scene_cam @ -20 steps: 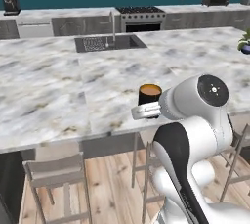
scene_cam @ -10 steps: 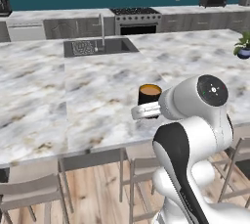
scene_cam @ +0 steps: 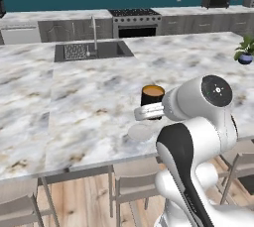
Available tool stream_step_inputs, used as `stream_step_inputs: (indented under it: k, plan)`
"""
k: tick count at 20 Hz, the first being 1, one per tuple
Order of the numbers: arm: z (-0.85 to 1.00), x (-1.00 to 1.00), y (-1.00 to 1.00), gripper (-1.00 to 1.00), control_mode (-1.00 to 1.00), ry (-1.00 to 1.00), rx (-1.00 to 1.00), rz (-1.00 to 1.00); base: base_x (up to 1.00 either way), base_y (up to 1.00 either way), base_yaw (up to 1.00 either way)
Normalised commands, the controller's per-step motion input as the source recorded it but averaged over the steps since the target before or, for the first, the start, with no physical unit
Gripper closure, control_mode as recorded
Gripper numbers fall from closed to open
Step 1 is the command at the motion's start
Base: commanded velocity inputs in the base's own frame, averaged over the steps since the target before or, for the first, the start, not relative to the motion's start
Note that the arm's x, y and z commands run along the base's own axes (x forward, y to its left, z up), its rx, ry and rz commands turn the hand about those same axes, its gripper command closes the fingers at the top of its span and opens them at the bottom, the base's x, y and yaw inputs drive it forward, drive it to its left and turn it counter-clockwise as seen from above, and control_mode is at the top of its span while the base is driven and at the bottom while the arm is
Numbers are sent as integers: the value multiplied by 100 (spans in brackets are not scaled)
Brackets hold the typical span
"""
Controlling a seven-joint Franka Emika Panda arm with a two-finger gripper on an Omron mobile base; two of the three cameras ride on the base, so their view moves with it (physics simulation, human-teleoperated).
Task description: Pick the cup of tea, navigate to the dining table, and place it on the saucer.
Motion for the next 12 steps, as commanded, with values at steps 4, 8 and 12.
stream_step_inputs:
  k: [4,8,12]
  plan:
    - [0,0,0,100,100,0,0,0,49,-46,0]
    - [-1,41,-30,100,-100,0,7,1,13,-10,0]
    - [-27,64,-42,100,-100,3,8,12,0,0,0]
